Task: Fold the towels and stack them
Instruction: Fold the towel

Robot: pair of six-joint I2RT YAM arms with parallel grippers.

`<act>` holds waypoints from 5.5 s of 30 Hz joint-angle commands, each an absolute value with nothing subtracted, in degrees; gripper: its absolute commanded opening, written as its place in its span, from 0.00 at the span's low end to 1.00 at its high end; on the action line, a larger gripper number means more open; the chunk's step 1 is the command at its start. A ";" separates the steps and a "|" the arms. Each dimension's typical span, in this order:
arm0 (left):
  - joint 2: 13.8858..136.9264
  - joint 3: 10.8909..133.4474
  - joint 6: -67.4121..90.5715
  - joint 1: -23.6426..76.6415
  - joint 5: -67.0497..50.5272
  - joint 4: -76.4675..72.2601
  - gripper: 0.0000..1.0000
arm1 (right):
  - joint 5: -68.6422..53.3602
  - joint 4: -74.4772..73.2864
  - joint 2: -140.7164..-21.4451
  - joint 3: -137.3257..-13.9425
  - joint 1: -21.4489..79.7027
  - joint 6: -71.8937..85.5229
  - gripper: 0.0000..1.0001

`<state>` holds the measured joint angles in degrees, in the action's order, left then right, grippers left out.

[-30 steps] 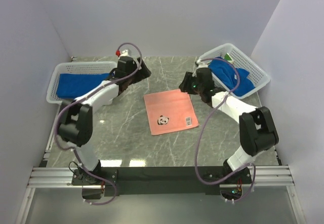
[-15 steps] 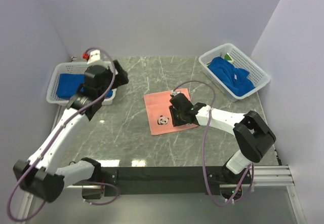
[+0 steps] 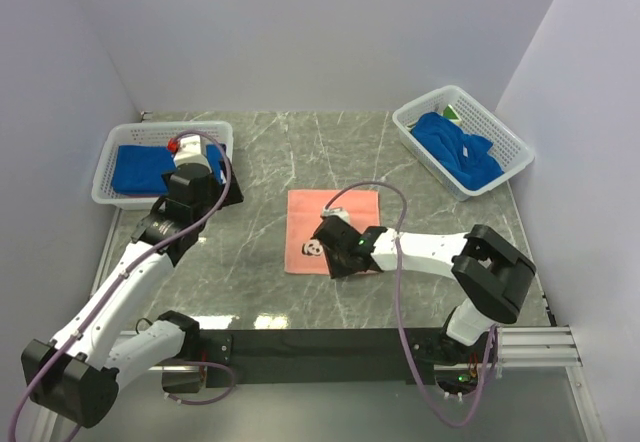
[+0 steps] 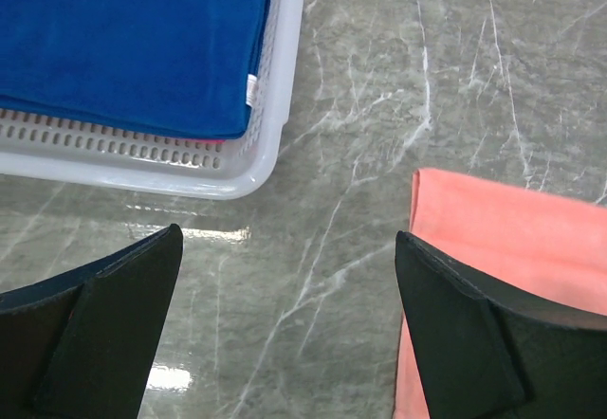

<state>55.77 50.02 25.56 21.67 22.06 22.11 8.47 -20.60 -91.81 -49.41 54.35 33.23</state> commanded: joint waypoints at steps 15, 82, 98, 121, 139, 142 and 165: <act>53.44 48.60 19.69 21.53 16.17 19.69 0.99 | 6.87 -39.29 -78.93 -61.61 45.73 12.95 0.50; 107.04 83.58 -7.38 27.68 -8.17 28.30 0.62 | -11.61 -45.70 -118.39 -86.84 20.12 -27.33 0.00; 117.50 89.12 -10.46 28.92 -9.67 31.64 0.47 | -10.46 -45.17 -119.09 -86.66 20.92 -26.10 0.00; 124.54 86.40 -8.44 28.92 -7.04 34.10 0.18 | -8.61 -44.30 -117.86 -86.75 21.27 -25.84 0.00; 109.43 79.73 -8.17 26.19 -2.38 19.53 0.01 | -0.27 -36.66 -114.00 -91.15 21.71 -23.11 0.00; 107.23 77.53 -6.07 25.58 -1.41 15.39 0.01 | 2.90 -33.93 -112.42 -90.00 22.24 -23.03 0.00; 86.67 56.43 10.19 31.28 2.28 9.05 0.01 | 13.45 -24.52 -89.75 -64.52 29.18 -15.39 0.00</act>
<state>89.80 58.08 6.85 30.26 -1.28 7.25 9.15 -24.88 -94.70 -66.32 28.34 -17.72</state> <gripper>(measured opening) 0.026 0.009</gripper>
